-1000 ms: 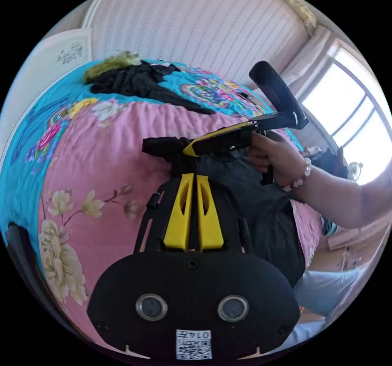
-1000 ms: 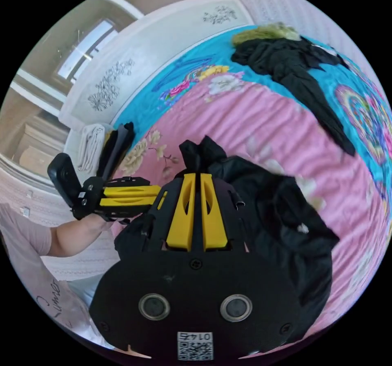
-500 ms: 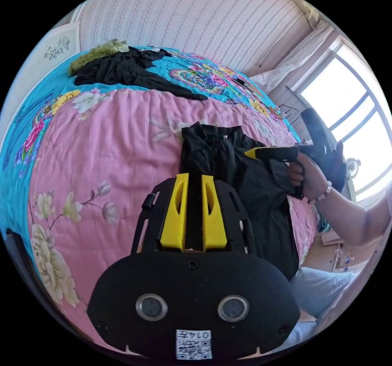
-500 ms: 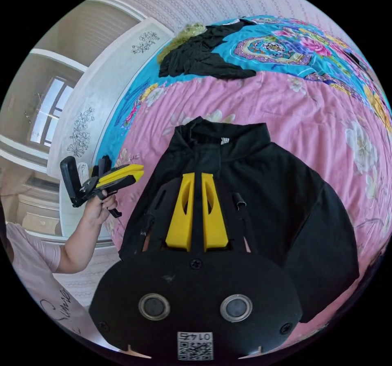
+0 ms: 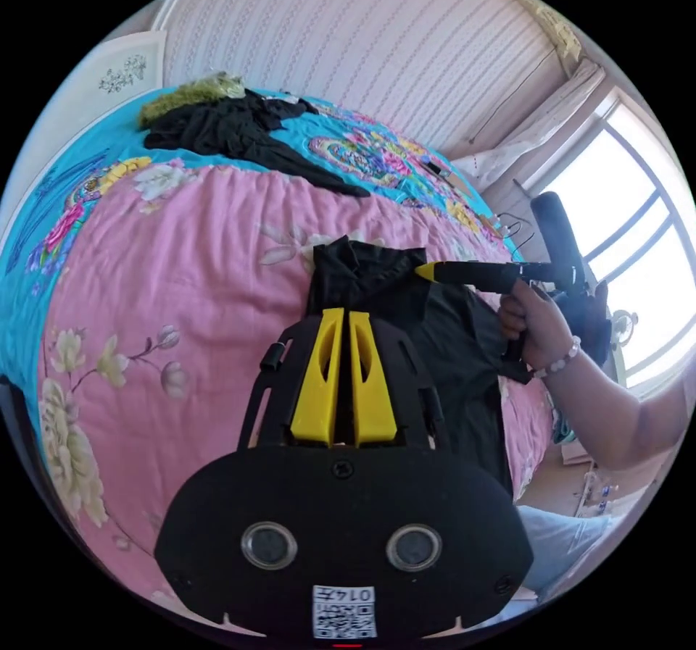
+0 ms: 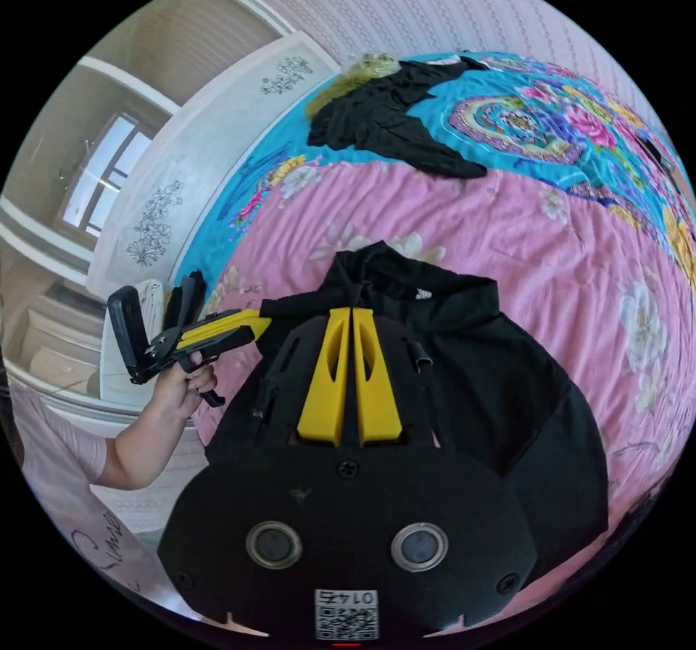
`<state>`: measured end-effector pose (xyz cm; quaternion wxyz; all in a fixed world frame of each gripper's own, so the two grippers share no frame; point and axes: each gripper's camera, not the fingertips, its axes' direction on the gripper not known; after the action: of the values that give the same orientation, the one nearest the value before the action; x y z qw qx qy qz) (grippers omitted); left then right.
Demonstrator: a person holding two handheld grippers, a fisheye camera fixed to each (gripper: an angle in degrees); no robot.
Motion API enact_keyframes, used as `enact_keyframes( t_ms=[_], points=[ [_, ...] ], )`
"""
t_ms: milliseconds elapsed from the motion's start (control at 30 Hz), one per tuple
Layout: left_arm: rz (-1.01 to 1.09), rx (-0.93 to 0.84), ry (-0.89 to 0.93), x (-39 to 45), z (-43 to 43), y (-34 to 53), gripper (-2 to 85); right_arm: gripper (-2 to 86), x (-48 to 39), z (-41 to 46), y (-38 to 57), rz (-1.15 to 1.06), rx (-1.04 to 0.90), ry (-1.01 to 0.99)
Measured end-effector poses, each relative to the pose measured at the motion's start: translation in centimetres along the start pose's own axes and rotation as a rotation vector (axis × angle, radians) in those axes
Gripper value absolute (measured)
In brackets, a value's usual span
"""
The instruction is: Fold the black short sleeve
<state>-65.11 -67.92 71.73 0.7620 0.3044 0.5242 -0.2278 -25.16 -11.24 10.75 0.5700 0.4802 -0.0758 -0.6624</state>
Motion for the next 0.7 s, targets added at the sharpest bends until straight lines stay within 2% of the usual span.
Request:
enact_keyframes(
  t_ms=[133, 367, 500, 700],
  points=[
    [-0.060, 0.114, -0.086, -0.5, -4.7, 2.9, -1.0, -0.1, -3.7, 0.9, -2.0, -0.116, 0.045, -0.104],
    [-0.277, 0.286, -0.298, -5.3, -12.8, 8.9, -1.0, -0.2, -17.1, 10.0, -8.1, -0.391, -0.030, -0.261],
    [-0.386, 0.271, -0.363, -8.1, -14.0, 11.9, -1.0, -0.1, -23.3, 16.6, -8.6, -0.526, -0.191, -0.230],
    [-0.511, 0.167, -0.384, -11.3, -11.8, 15.3, -0.3, 1.0, -26.7, 23.0, -6.6, -0.619, -0.363, -0.108]
  ],
)
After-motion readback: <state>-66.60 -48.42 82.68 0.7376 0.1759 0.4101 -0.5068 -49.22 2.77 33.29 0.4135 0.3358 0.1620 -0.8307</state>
